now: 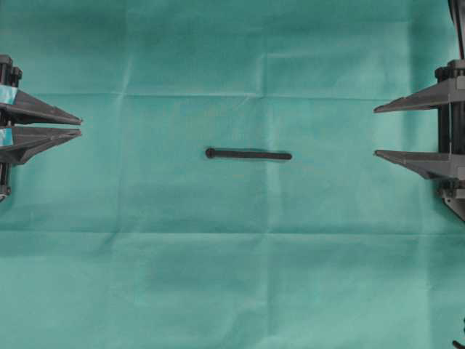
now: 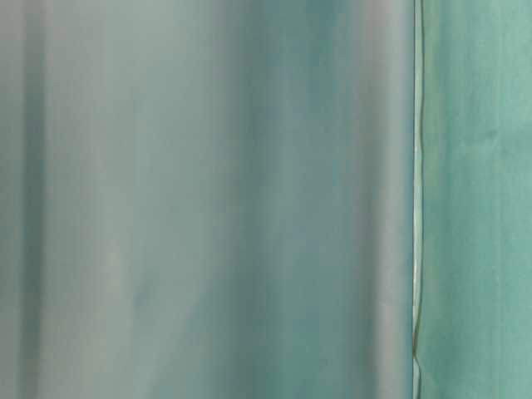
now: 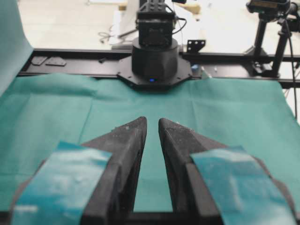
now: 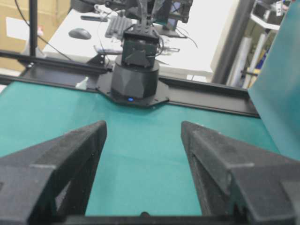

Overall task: Peel off the Velcro with your right arm.
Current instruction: 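Move the left gripper toward the black Velcro strip's left end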

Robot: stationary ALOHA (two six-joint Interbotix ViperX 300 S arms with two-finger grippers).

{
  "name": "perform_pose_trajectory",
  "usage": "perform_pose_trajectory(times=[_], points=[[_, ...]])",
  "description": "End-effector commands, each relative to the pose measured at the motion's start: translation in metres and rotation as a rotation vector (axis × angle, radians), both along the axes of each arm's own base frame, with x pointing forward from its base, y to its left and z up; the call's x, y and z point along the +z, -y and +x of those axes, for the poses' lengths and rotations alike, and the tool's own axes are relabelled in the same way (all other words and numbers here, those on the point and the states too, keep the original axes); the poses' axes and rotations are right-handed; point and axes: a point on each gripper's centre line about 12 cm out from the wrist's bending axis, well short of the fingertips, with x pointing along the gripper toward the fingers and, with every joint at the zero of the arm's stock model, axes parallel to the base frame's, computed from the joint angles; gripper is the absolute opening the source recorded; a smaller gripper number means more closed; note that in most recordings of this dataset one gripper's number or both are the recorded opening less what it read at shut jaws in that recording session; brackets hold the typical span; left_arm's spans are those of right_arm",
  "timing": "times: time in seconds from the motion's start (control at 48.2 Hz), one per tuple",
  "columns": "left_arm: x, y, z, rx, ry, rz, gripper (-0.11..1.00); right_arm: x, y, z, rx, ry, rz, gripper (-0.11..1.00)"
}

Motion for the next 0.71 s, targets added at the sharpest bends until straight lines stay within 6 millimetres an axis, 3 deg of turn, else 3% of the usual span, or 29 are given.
perform_pose_trajectory(times=[0.0, 0.041, 0.166, 0.249, 0.311, 0.415, 0.498, 0.643, 0.685], points=[[0.000, 0.000, 0.000, 0.003, 0.026, -0.012, 0.24, 0.000, 0.000, 0.000, 0.002, 0.002, 0.011, 0.24], [-0.002, -0.001, -0.001, 0.003, 0.031, -0.010, 0.21, -0.002, 0.000, 0.000, 0.002, -0.003, 0.012, 0.21], [-0.006, -0.001, -0.003, 0.004, 0.049, -0.010, 0.01, -0.008, 0.000, -0.002, 0.004, -0.014, 0.037, -0.01], [-0.008, -0.001, -0.003, 0.004, 0.044, -0.010, 0.00, -0.011, 0.000, -0.003, 0.005, -0.019, 0.052, -0.08], [-0.008, -0.001, -0.003, 0.004, 0.044, -0.010, 0.00, -0.013, 0.000, -0.003, 0.006, -0.025, 0.056, -0.06], [-0.009, -0.001, -0.003, 0.004, 0.041, -0.013, 0.01, -0.014, 0.000, -0.003, 0.006, -0.026, 0.058, 0.06], [-0.011, -0.001, -0.003, 0.004, 0.038, -0.010, 0.02, -0.015, 0.000, -0.003, 0.006, -0.025, 0.057, 0.24], [-0.015, -0.001, -0.003, 0.004, 0.026, -0.006, 0.34, -0.015, 0.000, -0.004, 0.006, -0.026, 0.058, 0.67], [-0.015, 0.000, -0.002, 0.003, 0.026, -0.007, 0.46, -0.015, 0.000, -0.004, 0.006, -0.025, 0.058, 0.70]])
